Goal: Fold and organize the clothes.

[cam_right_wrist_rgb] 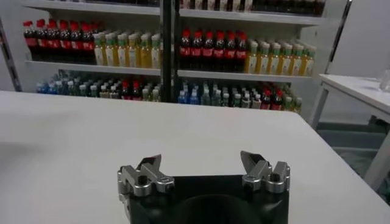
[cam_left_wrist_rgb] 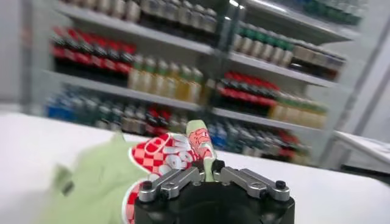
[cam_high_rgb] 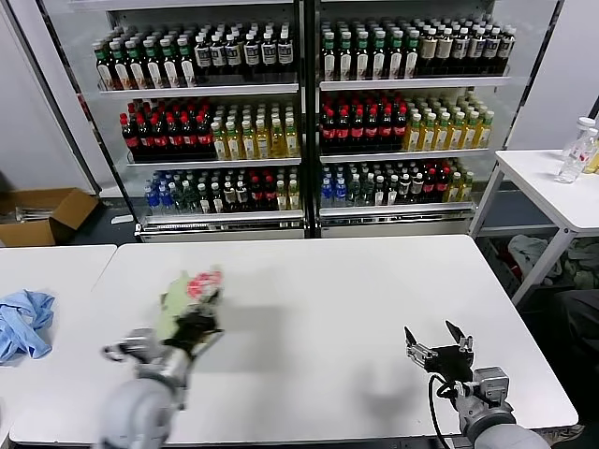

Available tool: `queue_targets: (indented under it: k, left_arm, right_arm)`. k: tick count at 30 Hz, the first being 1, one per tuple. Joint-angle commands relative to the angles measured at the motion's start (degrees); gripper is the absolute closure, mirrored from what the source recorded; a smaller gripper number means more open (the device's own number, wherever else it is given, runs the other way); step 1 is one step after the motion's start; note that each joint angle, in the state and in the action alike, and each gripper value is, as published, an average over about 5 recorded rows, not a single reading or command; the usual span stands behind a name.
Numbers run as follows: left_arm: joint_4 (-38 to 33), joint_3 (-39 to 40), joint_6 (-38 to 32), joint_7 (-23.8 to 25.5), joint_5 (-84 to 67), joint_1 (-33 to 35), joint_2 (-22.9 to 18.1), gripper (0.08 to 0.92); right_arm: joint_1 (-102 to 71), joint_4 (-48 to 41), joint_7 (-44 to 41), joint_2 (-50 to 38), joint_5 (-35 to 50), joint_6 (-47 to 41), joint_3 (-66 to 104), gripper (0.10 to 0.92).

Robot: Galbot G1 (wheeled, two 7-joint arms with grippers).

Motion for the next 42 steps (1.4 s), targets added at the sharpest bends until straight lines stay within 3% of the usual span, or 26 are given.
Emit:
queue_targets:
  k: [1, 5, 8, 14, 21, 27, 34, 37, 42]
  left_arm:
    - [15.2, 26.1, 0.6, -8.8, -2.7, -14.8, -18.7, 0.886]
    - [24.0, 28.9, -2.7, -7.4, 8.9, -16.7, -19.6, 0.886]
    - [24.5, 29.2, -5.0, -4.9, 14.9, -15.5, -19.1, 0.875]
    - [13.2, 26.7, -9.5, -0.9, 16.1, -9.8, -15.9, 0.734]
    - [-3.8, 13.8, -11.2, -1.3, 10.2, 0.8, -9.2, 0.535]
    - [-8.0, 1.3, -14.3, -2.5, 7.3, 11.9, -3.6, 0.362]
    - [-9.5, -2.6, -15.8, -3.2, 6.5, 16.4, -3.4, 0.196]
    - [-9.6, -2.3, -15.8, -3.4, 6.6, 16.6, -3.6, 0.180]
    - [-9.6, -1.4, -15.5, -3.4, 6.6, 16.4, -3.7, 0.177]
  right_arm:
    - [-0.3, 1.6, -0.3, -0.7, 0.1, 0.5, 1.8, 0.203]
    - [0.9, 1.5, -0.5, -1.4, 0.9, 0.5, 1.3, 0.203]
    - [2.2, 0.9, -0.5, -1.9, 2.5, 0.5, 0.5, 0.203]
    - [8.1, -1.1, -0.1, -2.1, 9.6, 0.8, -5.0, 0.203]
    - [22.2, -10.5, 3.2, 3.2, 17.3, -0.1, -18.7, 0.203]
    - [33.4, -26.6, 8.2, 11.9, 21.3, -3.3, -28.3, 0.203]
    - [37.4, -36.5, 9.6, 16.7, 23.4, -3.2, -30.0, 0.205]
    - [37.8, -36.7, 9.4, 16.5, 23.3, -2.8, -30.4, 0.250]
    - [37.0, -34.7, 7.7, 12.9, 17.2, -0.8, -30.5, 0.397]
